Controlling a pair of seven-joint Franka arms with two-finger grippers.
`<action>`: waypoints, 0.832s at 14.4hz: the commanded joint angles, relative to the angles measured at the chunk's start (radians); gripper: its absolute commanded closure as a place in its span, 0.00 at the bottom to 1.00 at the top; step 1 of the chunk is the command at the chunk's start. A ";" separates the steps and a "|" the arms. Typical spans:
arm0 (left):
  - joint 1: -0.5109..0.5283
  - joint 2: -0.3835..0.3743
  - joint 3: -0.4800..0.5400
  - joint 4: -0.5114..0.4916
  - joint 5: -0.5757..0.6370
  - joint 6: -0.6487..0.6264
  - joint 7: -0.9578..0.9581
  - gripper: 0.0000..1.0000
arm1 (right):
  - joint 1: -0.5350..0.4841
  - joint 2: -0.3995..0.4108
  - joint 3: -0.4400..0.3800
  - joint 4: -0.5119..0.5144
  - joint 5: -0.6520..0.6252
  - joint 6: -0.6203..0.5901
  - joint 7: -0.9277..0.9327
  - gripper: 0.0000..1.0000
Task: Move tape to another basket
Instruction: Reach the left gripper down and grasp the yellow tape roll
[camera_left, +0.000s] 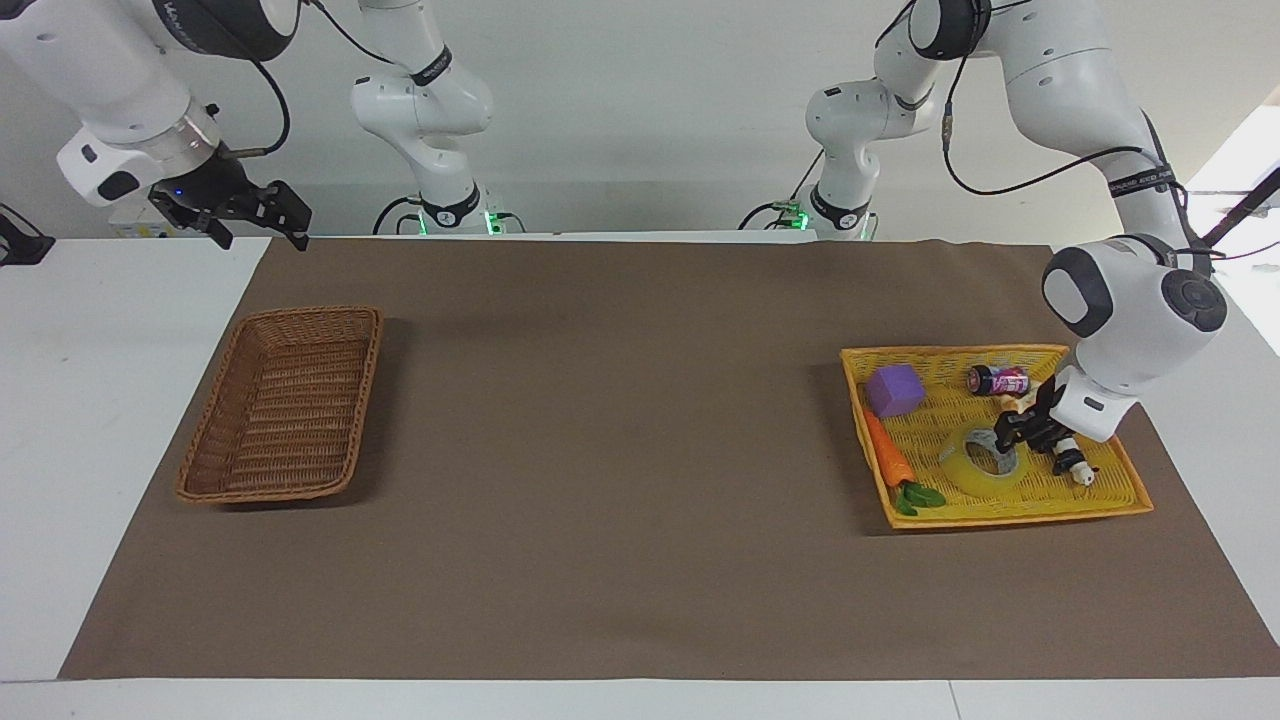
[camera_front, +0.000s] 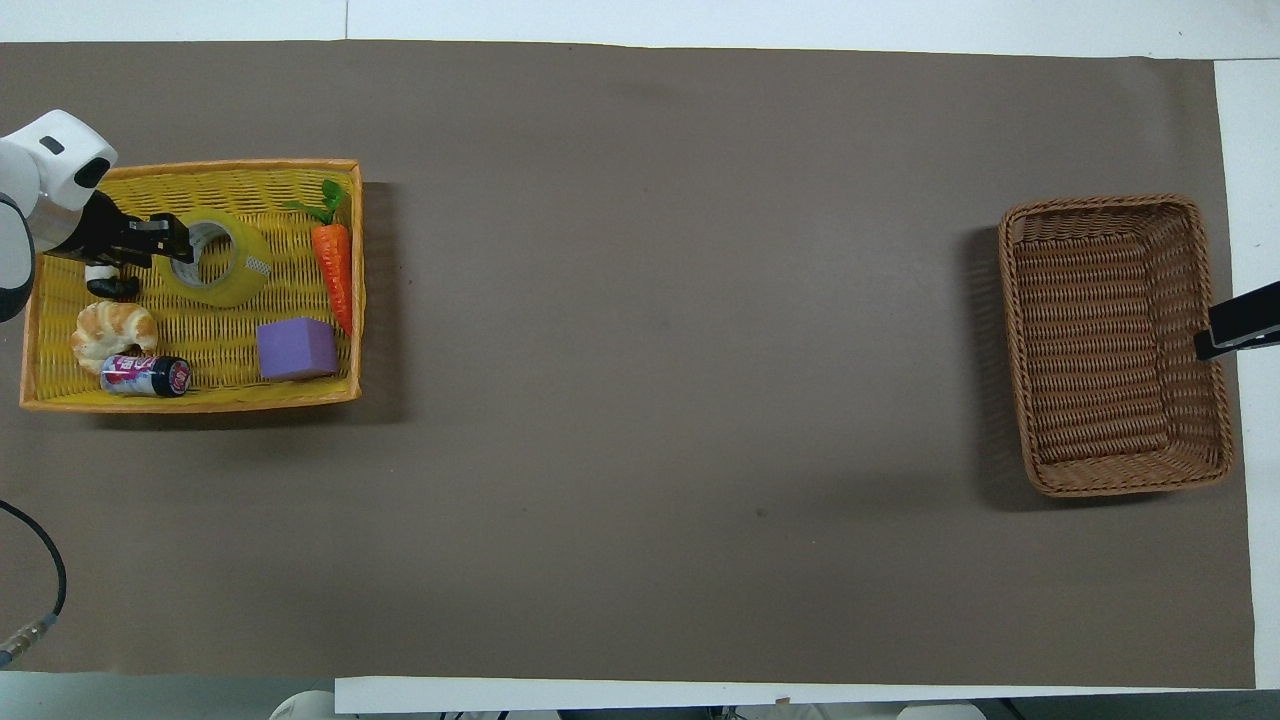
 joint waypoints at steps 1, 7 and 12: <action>0.001 0.003 0.008 -0.061 -0.003 0.058 -0.004 0.48 | -0.006 -0.024 0.007 -0.028 -0.003 0.009 -0.014 0.00; 0.000 0.000 0.007 -0.115 -0.003 0.110 -0.009 0.79 | -0.006 -0.024 0.007 -0.028 -0.005 0.009 -0.014 0.00; 0.000 0.006 0.003 0.100 -0.031 -0.158 -0.012 1.00 | -0.006 -0.024 0.007 -0.028 -0.005 0.009 -0.014 0.00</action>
